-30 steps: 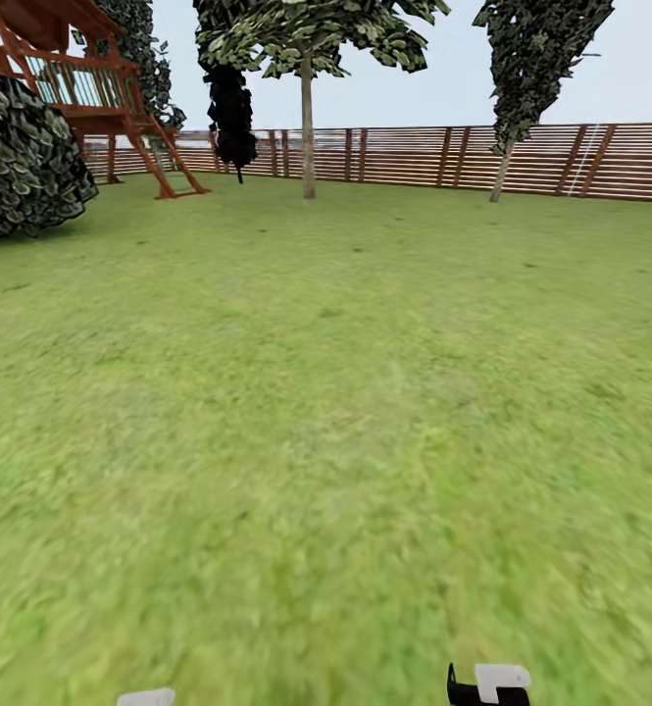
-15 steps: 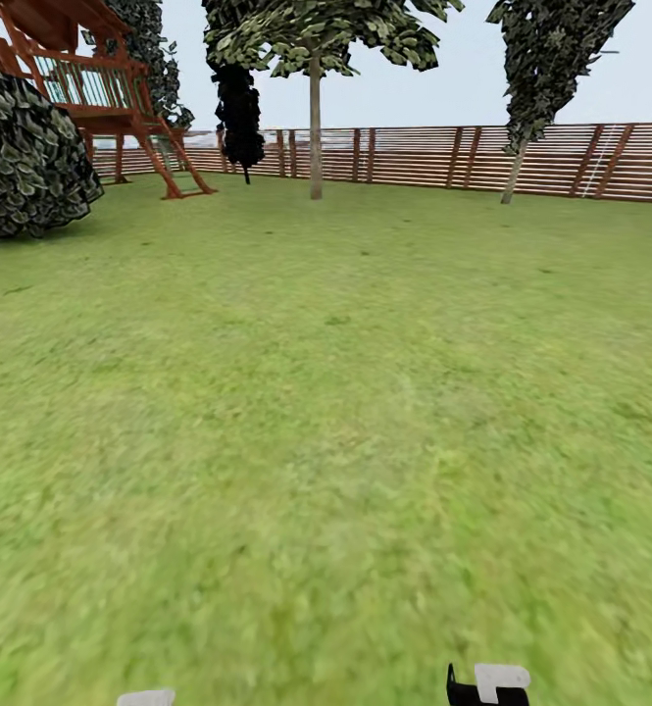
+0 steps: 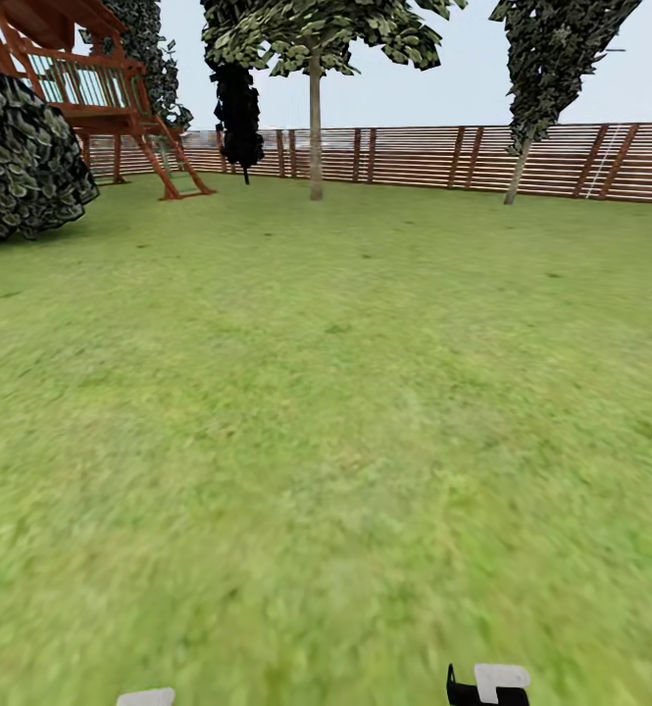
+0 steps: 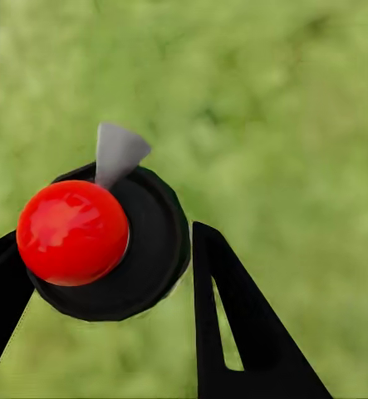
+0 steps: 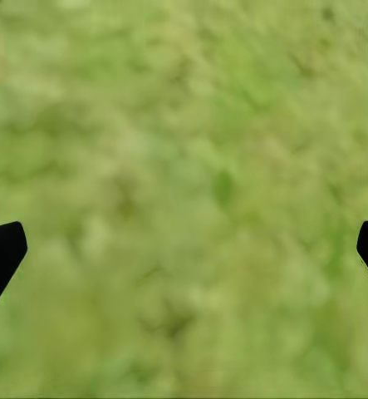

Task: In the garden, pick up the pesticide atomizer on the floor and spray pesticide onto both trees until each tree trunk is fully covered.

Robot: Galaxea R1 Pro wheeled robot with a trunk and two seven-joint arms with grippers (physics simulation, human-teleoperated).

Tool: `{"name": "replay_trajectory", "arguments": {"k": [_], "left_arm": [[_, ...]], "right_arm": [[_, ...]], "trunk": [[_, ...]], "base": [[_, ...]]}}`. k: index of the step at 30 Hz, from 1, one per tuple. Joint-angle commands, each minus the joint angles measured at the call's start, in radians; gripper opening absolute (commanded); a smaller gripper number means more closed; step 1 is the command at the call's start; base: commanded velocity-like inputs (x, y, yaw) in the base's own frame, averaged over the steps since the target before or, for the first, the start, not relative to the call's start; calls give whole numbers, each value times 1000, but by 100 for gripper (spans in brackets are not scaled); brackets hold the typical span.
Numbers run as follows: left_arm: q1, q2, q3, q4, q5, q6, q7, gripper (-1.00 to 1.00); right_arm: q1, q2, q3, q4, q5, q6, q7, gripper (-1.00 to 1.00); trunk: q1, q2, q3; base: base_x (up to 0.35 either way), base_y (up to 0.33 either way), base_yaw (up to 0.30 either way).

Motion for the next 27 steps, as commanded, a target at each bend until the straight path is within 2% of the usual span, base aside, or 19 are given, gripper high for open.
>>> {"name": "replay_trajectory", "arguments": {"k": [1,27], "left_arm": [[0,0,-5,1,10,-3,0,-100],[0,0,-5,1,10,-3,0,-100]], "right_arm": [[-1,0,0,1,10,1,-10,100],[-1,0,0,1,10,1,-10,100]], "trunk": [[0,0,-1],[0,0,-1]], "base": [[338,0,0],[338,0,21]]}}
